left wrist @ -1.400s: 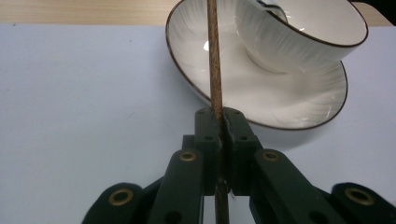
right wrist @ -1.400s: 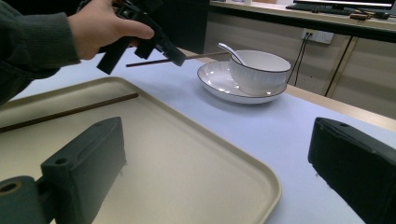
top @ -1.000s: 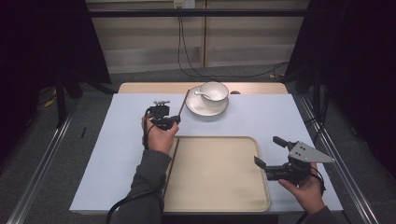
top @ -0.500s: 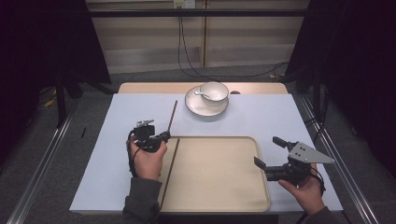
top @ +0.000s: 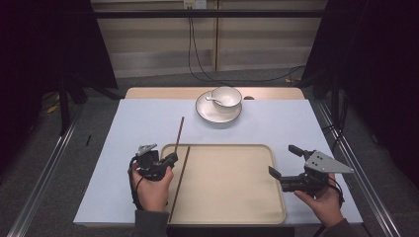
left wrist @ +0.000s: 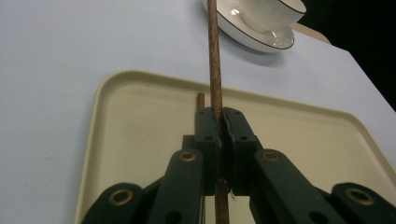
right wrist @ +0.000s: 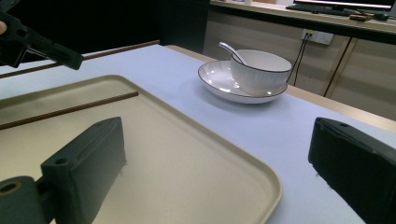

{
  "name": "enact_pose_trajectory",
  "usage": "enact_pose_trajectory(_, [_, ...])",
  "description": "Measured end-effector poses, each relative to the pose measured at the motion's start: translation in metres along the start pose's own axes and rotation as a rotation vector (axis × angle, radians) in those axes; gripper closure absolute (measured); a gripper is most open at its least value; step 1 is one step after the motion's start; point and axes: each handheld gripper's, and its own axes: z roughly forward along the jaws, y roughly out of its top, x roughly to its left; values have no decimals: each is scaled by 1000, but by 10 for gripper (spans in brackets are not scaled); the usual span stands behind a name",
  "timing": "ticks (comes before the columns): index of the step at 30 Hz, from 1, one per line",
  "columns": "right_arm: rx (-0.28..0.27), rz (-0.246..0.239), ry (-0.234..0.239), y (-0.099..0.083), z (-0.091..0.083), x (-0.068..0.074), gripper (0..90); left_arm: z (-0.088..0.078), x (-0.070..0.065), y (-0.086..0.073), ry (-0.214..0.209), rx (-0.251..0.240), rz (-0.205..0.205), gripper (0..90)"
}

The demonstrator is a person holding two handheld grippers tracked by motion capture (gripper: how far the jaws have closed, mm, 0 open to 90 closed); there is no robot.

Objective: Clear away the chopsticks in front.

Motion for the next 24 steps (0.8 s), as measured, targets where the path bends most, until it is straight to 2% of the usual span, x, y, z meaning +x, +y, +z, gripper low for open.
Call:
enact_pose_trajectory(3, [0, 0, 0, 0, 0, 0, 34, -4, 2, -6, 0, -2, -4, 854])
enact_pose_trajectory(5, [4, -4, 2, 0, 0, 0, 34, -7, 2, -10, 16, -6, 2, 854])
enact_pose_trajectory(14, [0, -1, 0, 0, 0, 0, 34, -15, 6, -30, -2, 20, -37, 854])
enact_pose_trajectory(16, [9, -6, -1, 0, -1, 0, 34, -17, 8, -34, 5, 31, -22, 854])
enact_pose_trajectory(17, [6, -7, 0, 0, 0, 0, 34, -17, 7, -36, 7, 29, -36, 854])
enact_pose_trajectory(18, [6, -8, -1, 0, 0, 0, 34, -18, 9, -37, 4, 33, -26, 854])
enact_pose_trajectory(19, [6, -8, -1, 0, 0, 1, 34, -19, 8, -39, 9, 32, -34, 854])
enact_pose_trajectory(20, [6, -8, -2, 0, 0, 1, 34, -19, 9, -40, 16, 39, -20, 854])
enact_pose_trajectory(24, [1, -4, -3, 0, 0, 1, 34, -20, 9, -44, 11, 52, -25, 854])
